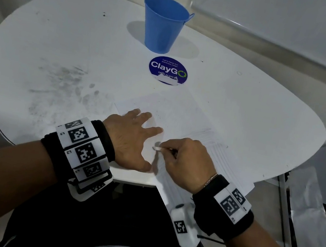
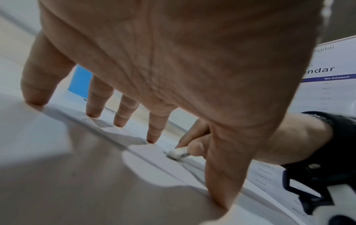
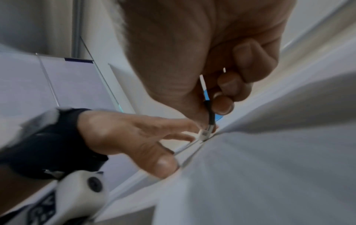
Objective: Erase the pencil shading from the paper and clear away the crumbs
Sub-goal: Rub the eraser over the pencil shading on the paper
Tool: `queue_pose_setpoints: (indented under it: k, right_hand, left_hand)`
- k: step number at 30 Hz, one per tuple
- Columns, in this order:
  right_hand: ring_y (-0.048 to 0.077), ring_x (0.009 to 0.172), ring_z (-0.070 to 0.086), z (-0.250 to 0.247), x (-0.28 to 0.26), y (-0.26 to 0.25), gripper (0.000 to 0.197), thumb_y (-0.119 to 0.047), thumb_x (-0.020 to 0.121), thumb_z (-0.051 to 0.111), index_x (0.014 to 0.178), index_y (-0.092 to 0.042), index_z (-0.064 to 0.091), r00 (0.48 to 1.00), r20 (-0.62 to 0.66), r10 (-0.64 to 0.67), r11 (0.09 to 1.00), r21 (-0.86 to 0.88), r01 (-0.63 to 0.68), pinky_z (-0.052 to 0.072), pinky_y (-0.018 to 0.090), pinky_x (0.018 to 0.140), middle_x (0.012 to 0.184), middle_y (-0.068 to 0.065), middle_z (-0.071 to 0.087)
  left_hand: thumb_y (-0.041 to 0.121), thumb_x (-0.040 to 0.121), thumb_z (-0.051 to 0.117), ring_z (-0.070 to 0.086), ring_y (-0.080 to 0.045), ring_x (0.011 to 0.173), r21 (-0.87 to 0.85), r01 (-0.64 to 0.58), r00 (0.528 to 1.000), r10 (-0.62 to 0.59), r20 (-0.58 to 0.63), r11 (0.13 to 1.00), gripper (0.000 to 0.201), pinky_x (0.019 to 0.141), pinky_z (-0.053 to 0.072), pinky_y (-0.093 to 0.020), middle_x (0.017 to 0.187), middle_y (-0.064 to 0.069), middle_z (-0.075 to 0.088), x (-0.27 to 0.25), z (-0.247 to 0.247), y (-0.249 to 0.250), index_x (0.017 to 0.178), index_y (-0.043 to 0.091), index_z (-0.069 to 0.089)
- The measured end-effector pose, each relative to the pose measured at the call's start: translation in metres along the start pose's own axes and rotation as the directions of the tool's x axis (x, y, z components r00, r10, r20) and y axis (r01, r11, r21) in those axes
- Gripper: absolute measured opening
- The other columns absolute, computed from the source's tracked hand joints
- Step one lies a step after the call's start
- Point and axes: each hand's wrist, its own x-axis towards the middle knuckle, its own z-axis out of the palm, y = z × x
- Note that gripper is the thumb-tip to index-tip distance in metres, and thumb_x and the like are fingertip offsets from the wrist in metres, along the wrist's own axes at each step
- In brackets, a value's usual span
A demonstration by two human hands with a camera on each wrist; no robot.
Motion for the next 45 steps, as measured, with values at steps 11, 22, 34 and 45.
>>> queue_pose_setpoints:
  k: [11, 22, 34, 45]
  right_hand:
    - [0.006, 0.075, 0.067, -0.016, 0.0, 0.002, 0.02, -0.027, 0.095, 0.059, 0.096, -0.029, 0.078, 0.999, 0.038, -0.002, 0.998, -0.068, 0.004, 0.052, 0.026, 0.071, 0.084, -0.019, 0.074]
    - [-0.002, 0.07, 0.063, -0.014, -0.007, -0.004, 0.019, -0.026, 0.095, 0.059, 0.094, -0.025, 0.078, 0.992, 0.116, -0.045, 0.998, -0.044, 0.051, 0.05, 0.017, 0.068, 0.076, -0.028, 0.07]
    - [0.002, 0.068, 0.059, -0.017, -0.006, -0.002, 0.019, -0.031, 0.095, 0.06, 0.102, -0.03, 0.077, 0.988, 0.152, -0.029, 0.998, -0.053, 0.038, 0.049, 0.025, 0.071, 0.078, -0.022, 0.069]
    - [0.009, 0.081, 0.066, -0.021, 0.001, 0.004, 0.02, -0.027, 0.094, 0.059, 0.102, -0.029, 0.077, 0.996, 0.079, 0.028, 0.999, -0.04, -0.025, 0.053, 0.029, 0.078, 0.089, -0.014, 0.074]
  left_hand:
    - [0.085, 0.08, 0.045, -0.012, -0.021, 0.155, 0.004, 0.0, 1.0, 0.0, 0.002, 1.0, 0.099, 0.115, 0.032, -0.046, 0.168, 0.007, -0.013, -0.001, -0.001, 0.0, 0.157, 0.047, -0.005]
    - [0.084, 0.081, 0.046, -0.011, -0.021, 0.155, 0.0, -0.005, 1.0, 0.005, 0.013, 1.0, 0.099, 0.116, 0.032, -0.046, 0.168, 0.007, -0.012, -0.002, -0.002, 0.0, 0.157, 0.046, -0.004]
    - [0.084, 0.08, 0.048, -0.011, -0.02, 0.155, -0.003, -0.001, 1.0, 0.001, 0.008, 1.0, 0.099, 0.115, 0.032, -0.046, 0.168, 0.008, -0.012, -0.002, -0.003, 0.001, 0.157, 0.047, -0.003]
    - [0.084, 0.08, 0.048, -0.012, -0.02, 0.155, -0.008, 0.0, 1.0, 0.0, 0.01, 1.0, 0.1, 0.116, 0.03, -0.046, 0.168, 0.008, -0.012, -0.002, -0.003, 0.0, 0.157, 0.047, -0.003]
